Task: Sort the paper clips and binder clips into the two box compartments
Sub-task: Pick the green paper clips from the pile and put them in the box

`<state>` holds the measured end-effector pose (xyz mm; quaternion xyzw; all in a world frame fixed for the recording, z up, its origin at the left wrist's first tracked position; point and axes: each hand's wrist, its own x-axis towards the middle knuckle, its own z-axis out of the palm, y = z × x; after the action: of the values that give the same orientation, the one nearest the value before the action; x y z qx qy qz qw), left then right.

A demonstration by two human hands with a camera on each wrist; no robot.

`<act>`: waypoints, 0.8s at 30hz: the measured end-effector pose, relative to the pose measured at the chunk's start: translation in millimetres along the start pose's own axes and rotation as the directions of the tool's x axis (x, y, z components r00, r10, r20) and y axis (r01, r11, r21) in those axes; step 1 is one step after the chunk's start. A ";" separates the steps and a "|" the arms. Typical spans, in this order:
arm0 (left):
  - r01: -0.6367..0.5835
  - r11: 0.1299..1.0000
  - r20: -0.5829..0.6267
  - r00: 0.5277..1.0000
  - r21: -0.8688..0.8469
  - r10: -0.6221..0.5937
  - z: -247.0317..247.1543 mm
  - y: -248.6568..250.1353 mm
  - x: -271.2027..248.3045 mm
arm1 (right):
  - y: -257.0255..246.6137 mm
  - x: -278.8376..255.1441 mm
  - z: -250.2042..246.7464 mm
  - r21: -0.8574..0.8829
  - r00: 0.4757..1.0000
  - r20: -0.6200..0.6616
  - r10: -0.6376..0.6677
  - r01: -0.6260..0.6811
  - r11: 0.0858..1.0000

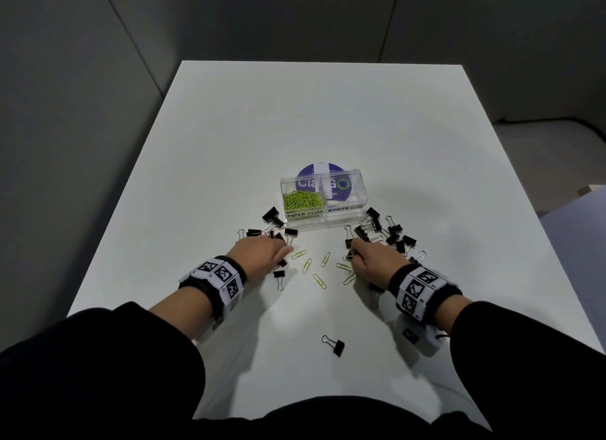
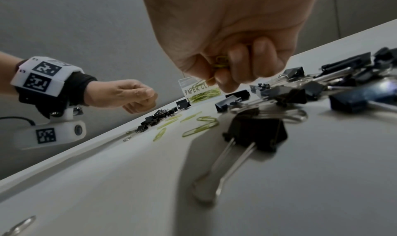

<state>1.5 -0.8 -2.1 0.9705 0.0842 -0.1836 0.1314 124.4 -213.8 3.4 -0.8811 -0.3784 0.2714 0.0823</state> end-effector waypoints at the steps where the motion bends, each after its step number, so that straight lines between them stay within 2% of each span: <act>1: 0.022 0.999 -0.003 1.000 -0.035 -0.022 0.0 -3.3 -2.4 | 0.0 -0.4 0.8 0.015 1.000 -0.010 -0.005 0.005 1.000; 5: 0.097 0.987 -0.002 0.995 -0.131 -0.098 0.6 -22.5 -15.7 | 1.5 -1.3 4.0 0.015 1.000 0.005 -0.025 0.025 1.000; 11: 0.173 0.980 0.130 0.979 -0.103 -0.159 7.0 -40.5 -32.4 | 4.3 -6.4 10.3 -0.159 0.995 0.048 -0.084 0.091 0.983; 18: 0.159 0.984 0.204 0.969 -0.081 -0.140 4.3 -35.2 -26.4 | 9.3 -3.9 13.5 -0.126 0.990 0.045 -0.131 0.136 0.983; 20: 0.155 0.982 0.172 0.976 -0.110 -0.135 2.9 -30.9 -26.7 | 8.7 -1.9 12.8 -0.111 0.988 0.074 -0.133 0.140 0.984; 24: 0.071 0.953 0.051 0.997 -0.295 -0.058 -4.2 -12.8 -22.5 | 6.4 1.3 11.9 -0.158 0.985 0.089 -0.146 0.159 0.975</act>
<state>-20.5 10.0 7.3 0.9326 0.1398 -0.1933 0.2709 122.6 -218.1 -9.4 -0.8422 -0.4690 0.2656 0.0156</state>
